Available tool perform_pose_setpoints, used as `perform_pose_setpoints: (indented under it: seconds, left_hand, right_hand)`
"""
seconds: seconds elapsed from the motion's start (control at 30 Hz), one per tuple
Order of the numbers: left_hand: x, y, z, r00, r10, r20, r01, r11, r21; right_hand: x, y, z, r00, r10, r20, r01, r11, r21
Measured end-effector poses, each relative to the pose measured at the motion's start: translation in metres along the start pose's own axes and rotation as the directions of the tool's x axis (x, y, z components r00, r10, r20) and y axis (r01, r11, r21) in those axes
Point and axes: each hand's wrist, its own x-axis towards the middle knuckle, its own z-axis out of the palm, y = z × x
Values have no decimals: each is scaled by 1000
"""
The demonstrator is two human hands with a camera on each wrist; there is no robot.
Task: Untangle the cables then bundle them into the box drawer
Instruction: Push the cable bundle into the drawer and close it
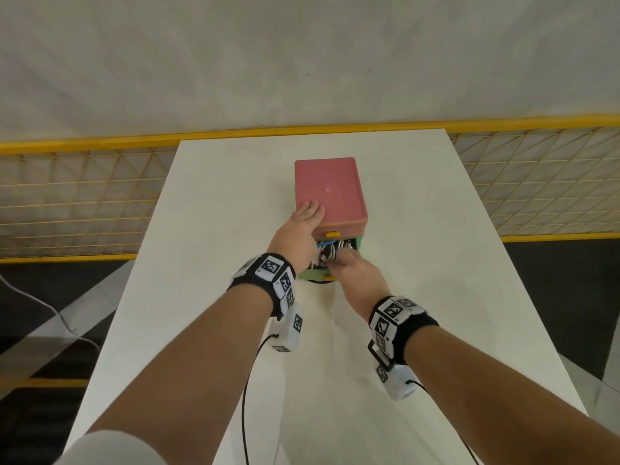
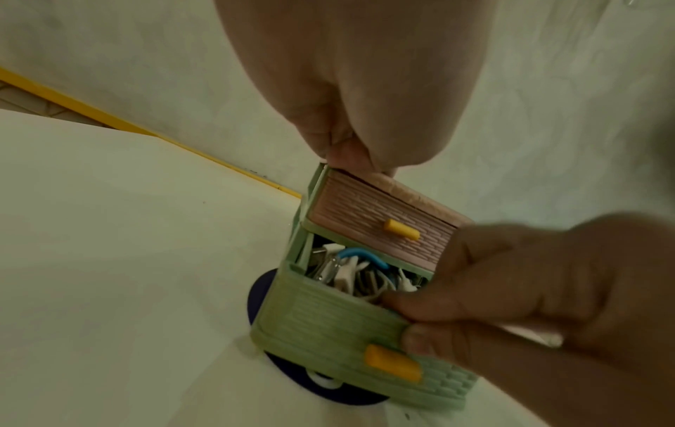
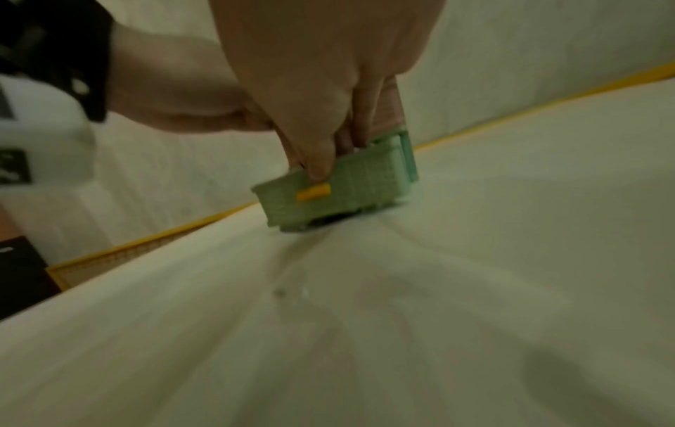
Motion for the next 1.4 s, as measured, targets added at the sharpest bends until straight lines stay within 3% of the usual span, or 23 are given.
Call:
perform_pose_setpoints:
  seconds: [0.13,0.47,0.53,0.67,0.8,1.0,1.07,1.13,1.2,1.27,1.33,1.4]
  left_hand:
    - [-1,-1,1,1000,8,-2,-8,1000,-16]
    - [0,-1,-2,1000,10,8,-10,1000,-5]
    - [1,-2,-2,1000,8,14,-8,1000,-19]
    - [2,-4,1,1000,16,-7,-16,999,-30]
    - [2,-6,3,1000,17,-5,-17,999,-28]
    - [1,-4,2,1000,23,-16,-23,1000,-18]
    - [1,-5,2,1000,27,-17,-27,999,-17]
    - [1,-5,1,1000,25,-13,-25,999,-28]
    - [0,-4,0,1000,20,-4,-20,999,-27]
    - [-1,-2,0,1000,15,5,-15,1000,-21]
    - [-1,-2,-1,1000,19,3,-18,1000,-21]
    - [-1,-3,-2,1000,22,8,-21,999,-27]
  right_hand:
    - [4,3,2,991,65,117,-71,996,49]
    - [37,11,0,979,141,149,-160,980,118]
    - [34,11,-2,988,132,86,-141,984,109]
    - [13,10,10,979,40,-201,-20,995,103]
    - [8,4,24,981,-6,-192,21,997,74]
    - [18,-12,17,980,123,-155,-144,980,-135]
    - [22,-11,14,985,121,-121,-130,989,-68]
    - [22,-3,10,988,132,-82,-117,980,164]
    - [16,5,8,939,280,-201,-185,901,392]
    - [10,13,11,803,513,-304,-314,797,516]
    - [13,15,13,715,645,-270,-428,709,560]
    - [25,17,16,670,709,-220,-498,650,574]
